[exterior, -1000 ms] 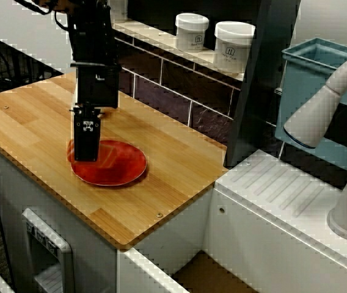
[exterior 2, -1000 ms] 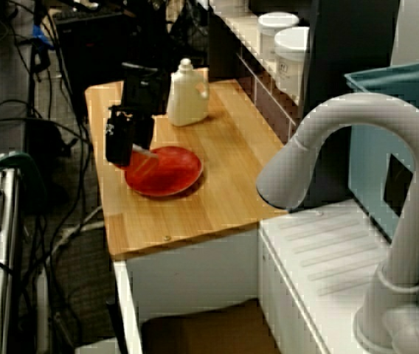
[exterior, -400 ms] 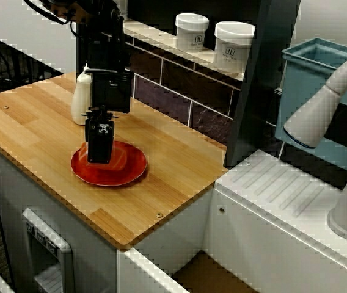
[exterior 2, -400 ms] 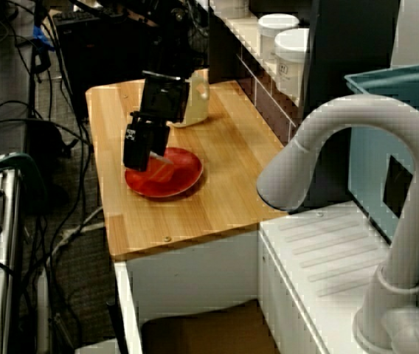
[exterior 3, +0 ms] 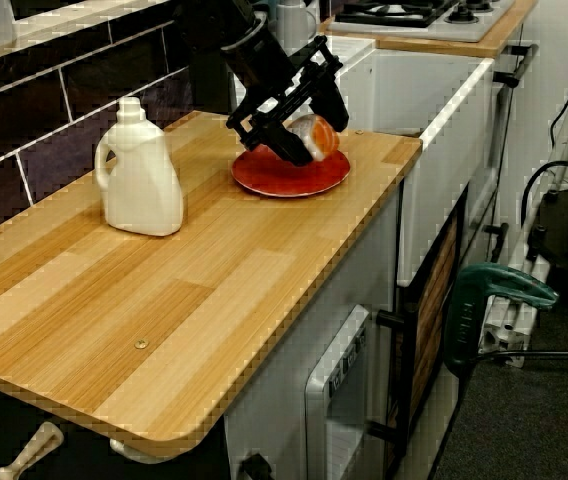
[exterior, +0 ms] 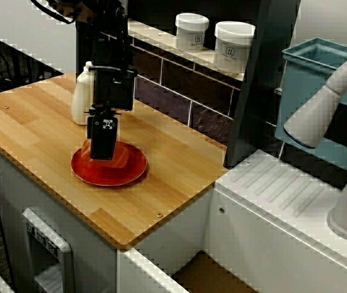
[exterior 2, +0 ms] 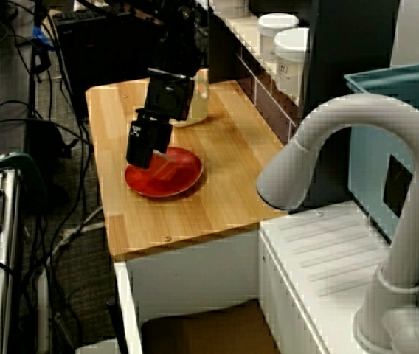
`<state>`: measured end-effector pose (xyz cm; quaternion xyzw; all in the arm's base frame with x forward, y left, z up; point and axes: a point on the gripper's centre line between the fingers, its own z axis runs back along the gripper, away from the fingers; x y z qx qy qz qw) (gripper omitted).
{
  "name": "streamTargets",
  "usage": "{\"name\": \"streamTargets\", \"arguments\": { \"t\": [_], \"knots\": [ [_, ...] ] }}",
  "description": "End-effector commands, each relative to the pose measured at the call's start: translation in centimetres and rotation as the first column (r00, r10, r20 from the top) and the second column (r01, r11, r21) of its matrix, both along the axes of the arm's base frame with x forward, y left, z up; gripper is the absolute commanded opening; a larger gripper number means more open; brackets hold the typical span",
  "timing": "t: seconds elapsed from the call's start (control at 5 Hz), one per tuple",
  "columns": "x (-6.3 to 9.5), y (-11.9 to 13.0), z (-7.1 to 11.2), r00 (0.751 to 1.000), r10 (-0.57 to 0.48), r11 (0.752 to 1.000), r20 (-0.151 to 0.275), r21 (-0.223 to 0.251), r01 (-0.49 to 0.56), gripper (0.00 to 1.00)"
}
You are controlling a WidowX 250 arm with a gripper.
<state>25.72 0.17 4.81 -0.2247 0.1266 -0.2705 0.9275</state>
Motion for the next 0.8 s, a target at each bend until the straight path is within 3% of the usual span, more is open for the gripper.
{"name": "streamTargets", "arguments": {
  "t": [0.0,0.6],
  "knots": [
    [-0.11,0.12,1.07,1.000,-0.012,1.000,-0.022,-0.006,0.011,0.00],
    [0.33,0.12,0.29,0.997,-0.026,0.999,-0.068,-0.038,0.024,0.00]
  ]
}}
